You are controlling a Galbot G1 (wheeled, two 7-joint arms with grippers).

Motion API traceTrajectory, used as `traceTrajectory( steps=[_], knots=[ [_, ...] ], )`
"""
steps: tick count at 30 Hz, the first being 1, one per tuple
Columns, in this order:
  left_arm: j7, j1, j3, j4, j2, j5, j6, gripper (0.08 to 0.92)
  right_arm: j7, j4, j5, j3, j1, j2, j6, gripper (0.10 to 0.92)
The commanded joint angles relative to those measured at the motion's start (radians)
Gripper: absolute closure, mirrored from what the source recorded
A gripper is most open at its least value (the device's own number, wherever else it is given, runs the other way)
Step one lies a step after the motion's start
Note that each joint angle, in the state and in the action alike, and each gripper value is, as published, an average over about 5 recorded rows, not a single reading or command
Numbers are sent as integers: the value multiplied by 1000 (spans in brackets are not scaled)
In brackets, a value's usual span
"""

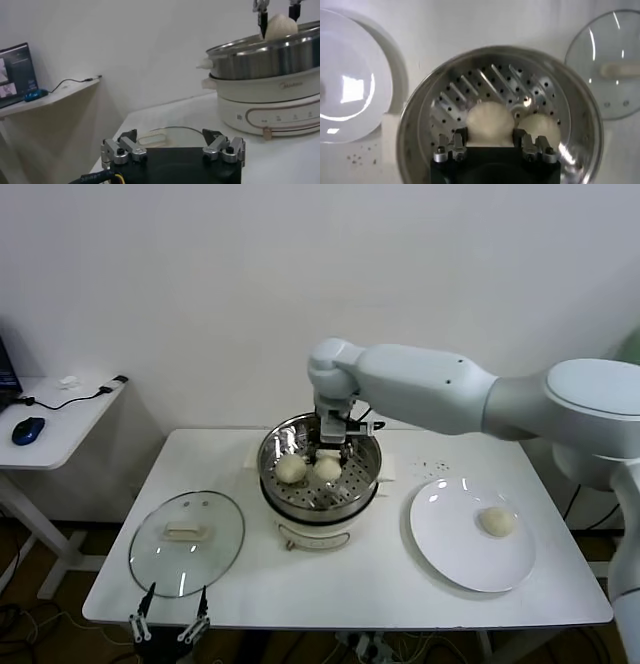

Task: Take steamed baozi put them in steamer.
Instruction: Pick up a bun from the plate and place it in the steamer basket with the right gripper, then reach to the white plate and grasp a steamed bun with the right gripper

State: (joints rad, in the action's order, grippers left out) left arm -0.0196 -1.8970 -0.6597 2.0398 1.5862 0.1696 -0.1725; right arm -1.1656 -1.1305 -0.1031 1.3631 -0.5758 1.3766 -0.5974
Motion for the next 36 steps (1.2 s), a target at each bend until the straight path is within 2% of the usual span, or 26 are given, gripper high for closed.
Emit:
traceTrajectory(
  steps=[1,15,18,25,31,34,36],
  knots=[
    [0,3,2,-9,2,1,-2,177,0,-4,16,15,43,57,-12,435],
    [-1,2,-1,-13,2,-2,-4,177,-3,7,10,23,65,55,-2,428],
    [-1,1,-1,-14,2,-3,-6,177,-5,10,10,23,66,55,4,387],
    [-3,3,0,-16,3,-2,-5,177,-15,15,8,1,57,48,1,219],
    [-3,3,-1,-14,1,-3,-5,177,-16,20,43,-37,-14,-4,0,203],
    [-3,4,-1,-10,0,-4,-4,177,1,48,108,-26,-78,-56,29,203],
    [-2,4,0,-6,-1,-4,-3,177,45,58,189,27,-141,-112,106,203]
  ],
)
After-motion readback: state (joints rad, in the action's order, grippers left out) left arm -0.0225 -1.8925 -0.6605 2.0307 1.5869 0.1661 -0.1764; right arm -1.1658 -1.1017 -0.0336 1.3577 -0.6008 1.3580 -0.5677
